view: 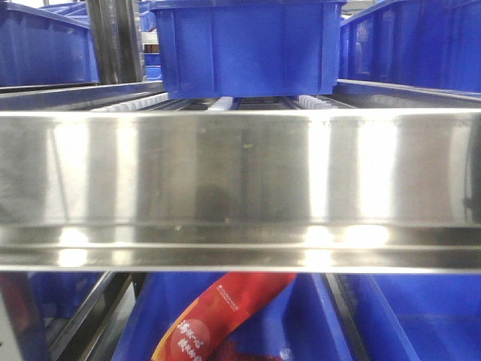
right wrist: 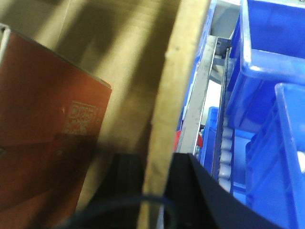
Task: Stack two boxes on right shelf middle
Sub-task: 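Lower the held boxes onto the middle shelf with both grippers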
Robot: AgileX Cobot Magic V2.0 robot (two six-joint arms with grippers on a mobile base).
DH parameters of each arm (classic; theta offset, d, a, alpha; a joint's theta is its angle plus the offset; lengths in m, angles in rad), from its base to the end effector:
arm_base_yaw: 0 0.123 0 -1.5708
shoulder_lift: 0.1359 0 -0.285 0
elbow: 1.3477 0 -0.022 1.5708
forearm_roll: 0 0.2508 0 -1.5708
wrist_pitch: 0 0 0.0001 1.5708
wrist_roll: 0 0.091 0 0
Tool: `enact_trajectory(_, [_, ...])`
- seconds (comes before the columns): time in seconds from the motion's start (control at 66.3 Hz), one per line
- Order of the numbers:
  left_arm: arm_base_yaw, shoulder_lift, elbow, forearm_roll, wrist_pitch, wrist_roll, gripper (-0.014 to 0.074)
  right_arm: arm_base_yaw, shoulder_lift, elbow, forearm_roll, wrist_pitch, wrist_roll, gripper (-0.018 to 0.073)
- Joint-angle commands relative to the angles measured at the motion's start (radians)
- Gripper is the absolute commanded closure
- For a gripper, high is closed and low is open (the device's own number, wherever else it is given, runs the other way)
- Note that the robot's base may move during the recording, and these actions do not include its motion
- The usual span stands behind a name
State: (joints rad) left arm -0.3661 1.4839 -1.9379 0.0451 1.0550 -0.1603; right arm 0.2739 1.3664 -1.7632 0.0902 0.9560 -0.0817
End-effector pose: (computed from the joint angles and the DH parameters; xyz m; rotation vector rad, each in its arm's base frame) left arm 0.2784 -0.1029 0.5110 0.2145 2.0837 -0.2654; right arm 0.2611 0.0803 0.5023 -0.3551 2.0161 0.2279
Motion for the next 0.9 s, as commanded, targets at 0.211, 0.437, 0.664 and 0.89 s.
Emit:
enact_trajectory(0.211, [0.001, -0.017, -0.014, -0.030, -0.085, -0.001, 0.0708, -0.003, -0.011, -0.007, -0.007, -0.029, -0.012, 0.0713])
enact_trajectory(0.437, [0.001, -0.017, -0.014, -0.030, -0.085, -0.001, 0.0708, -0.003, -0.011, -0.007, -0.007, -0.029, -0.012, 0.0713])
enact_trajectory(0.664, [0.001, -0.017, -0.014, -0.030, -0.085, -0.001, 0.0708, -0.003, -0.011, -0.007, -0.007, -0.029, -0.012, 0.0713])
enact_trajectory(0.89, [0.001, -0.017, -0.014, -0.030, -0.085, -0.001, 0.0708, -0.003, -0.011, -0.007, -0.007, -0.029, -0.012, 0.0713])
